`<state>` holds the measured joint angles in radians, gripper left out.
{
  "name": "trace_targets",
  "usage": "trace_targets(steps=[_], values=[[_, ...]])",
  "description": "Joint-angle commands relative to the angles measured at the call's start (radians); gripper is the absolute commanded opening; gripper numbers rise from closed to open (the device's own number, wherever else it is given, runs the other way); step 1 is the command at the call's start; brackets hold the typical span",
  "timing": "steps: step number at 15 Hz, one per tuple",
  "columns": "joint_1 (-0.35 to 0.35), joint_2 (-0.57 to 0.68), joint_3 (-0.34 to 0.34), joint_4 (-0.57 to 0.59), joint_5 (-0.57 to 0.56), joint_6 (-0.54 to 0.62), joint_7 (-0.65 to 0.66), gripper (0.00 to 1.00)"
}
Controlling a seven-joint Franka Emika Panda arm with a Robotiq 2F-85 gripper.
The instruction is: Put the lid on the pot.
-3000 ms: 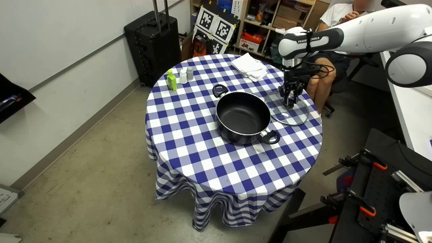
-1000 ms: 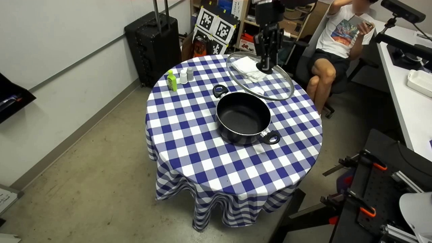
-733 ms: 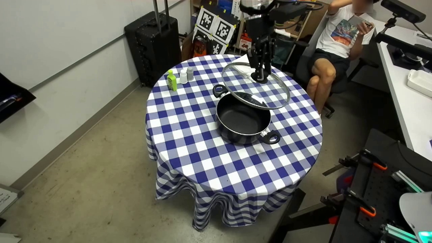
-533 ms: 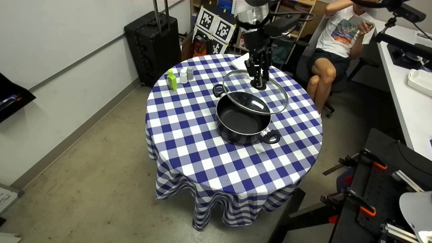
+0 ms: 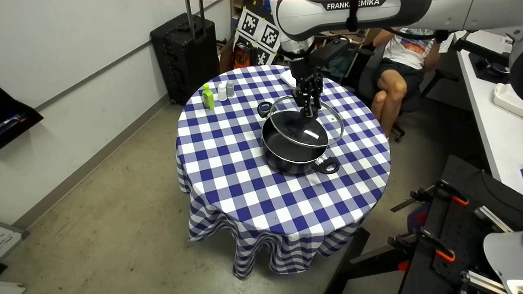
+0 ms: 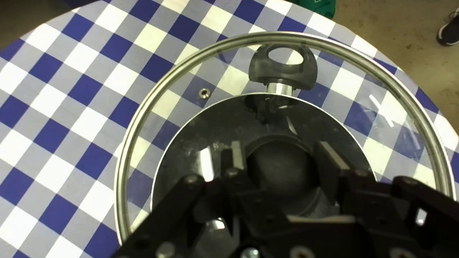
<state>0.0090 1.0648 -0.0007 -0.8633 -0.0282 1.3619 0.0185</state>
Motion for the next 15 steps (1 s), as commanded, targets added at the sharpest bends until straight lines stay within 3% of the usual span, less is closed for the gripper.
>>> trace_targets(steps=[1, 15], values=[[0.016, 0.070, -0.007, 0.126, -0.011, -0.061, 0.001, 0.24], [0.027, 0.229, -0.006, 0.282, -0.006, -0.048, 0.007, 0.24]])
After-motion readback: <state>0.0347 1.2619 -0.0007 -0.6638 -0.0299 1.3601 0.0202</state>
